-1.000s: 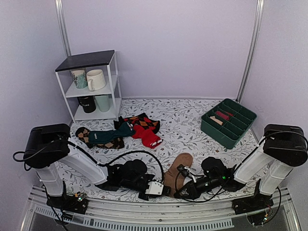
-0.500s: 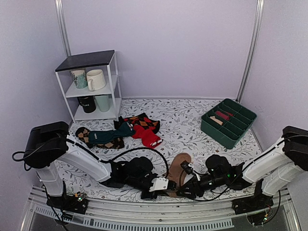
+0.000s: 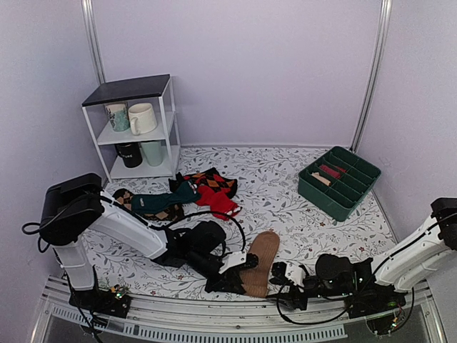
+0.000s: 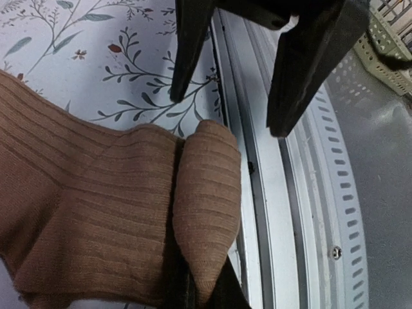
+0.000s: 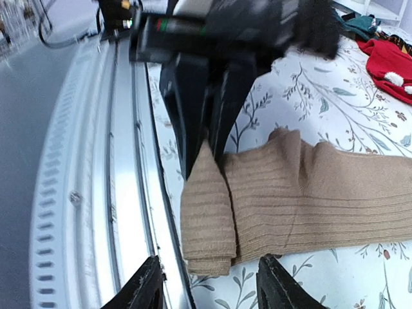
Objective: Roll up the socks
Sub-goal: Roll a pair of socks at the center of the board.
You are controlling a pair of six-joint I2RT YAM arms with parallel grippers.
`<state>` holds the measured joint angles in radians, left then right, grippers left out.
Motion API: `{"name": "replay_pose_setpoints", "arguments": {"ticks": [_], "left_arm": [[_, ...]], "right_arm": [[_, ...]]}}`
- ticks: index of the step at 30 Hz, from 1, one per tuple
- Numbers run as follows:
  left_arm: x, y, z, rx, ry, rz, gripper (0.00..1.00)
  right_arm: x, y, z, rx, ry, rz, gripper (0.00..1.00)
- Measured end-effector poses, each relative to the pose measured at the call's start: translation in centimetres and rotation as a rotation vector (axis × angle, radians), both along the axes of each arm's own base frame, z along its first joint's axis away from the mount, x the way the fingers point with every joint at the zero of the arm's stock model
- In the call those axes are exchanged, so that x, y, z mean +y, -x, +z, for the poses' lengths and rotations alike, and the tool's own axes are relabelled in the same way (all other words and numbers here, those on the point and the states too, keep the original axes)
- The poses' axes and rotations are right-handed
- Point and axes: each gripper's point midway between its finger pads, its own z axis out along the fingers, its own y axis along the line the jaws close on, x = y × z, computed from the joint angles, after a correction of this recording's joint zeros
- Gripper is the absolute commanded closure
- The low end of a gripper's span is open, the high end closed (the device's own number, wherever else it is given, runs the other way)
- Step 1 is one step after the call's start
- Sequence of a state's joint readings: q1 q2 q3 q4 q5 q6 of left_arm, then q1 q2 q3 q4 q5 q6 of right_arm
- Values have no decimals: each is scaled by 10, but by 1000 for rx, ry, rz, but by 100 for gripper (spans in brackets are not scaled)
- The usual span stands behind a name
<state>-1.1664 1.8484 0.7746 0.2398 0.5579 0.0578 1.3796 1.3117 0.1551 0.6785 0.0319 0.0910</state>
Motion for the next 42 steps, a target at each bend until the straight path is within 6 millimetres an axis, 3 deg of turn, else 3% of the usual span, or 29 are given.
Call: {"name": "replay_pose_setpoints", "arguments": {"ticks": [5, 15, 21, 25, 28, 30, 35, 37, 42], "left_arm": [[0, 1, -1, 65, 1, -5, 100], [-1, 1, -2, 94, 5, -13, 100], [-1, 1, -2, 102, 8, -17, 100], [0, 1, -2, 104, 9, -18, 100], [0, 1, -2, 105, 9, -18, 100], [-1, 1, -2, 107, 10, -19, 100], [-1, -1, -2, 100, 9, -10, 82], [-1, -5, -1, 79, 11, 14, 55], [15, -21, 16, -116, 68, 114, 52]], "right_arm": [[8, 6, -18, -121, 92, 31, 50], [21, 3, -9, -221, 86, 35, 50], [28, 6, -21, -208, 113, 45, 52], [30, 6, -28, -196, 133, 41, 68], [30, 5, -31, -181, 138, 26, 91], [31, 4, -32, -175, 135, 15, 93], [31, 3, -31, -133, 121, -20, 96], [30, 3, -31, -101, 111, -35, 96], [24, -5, -32, 48, 56, -63, 96]]}}
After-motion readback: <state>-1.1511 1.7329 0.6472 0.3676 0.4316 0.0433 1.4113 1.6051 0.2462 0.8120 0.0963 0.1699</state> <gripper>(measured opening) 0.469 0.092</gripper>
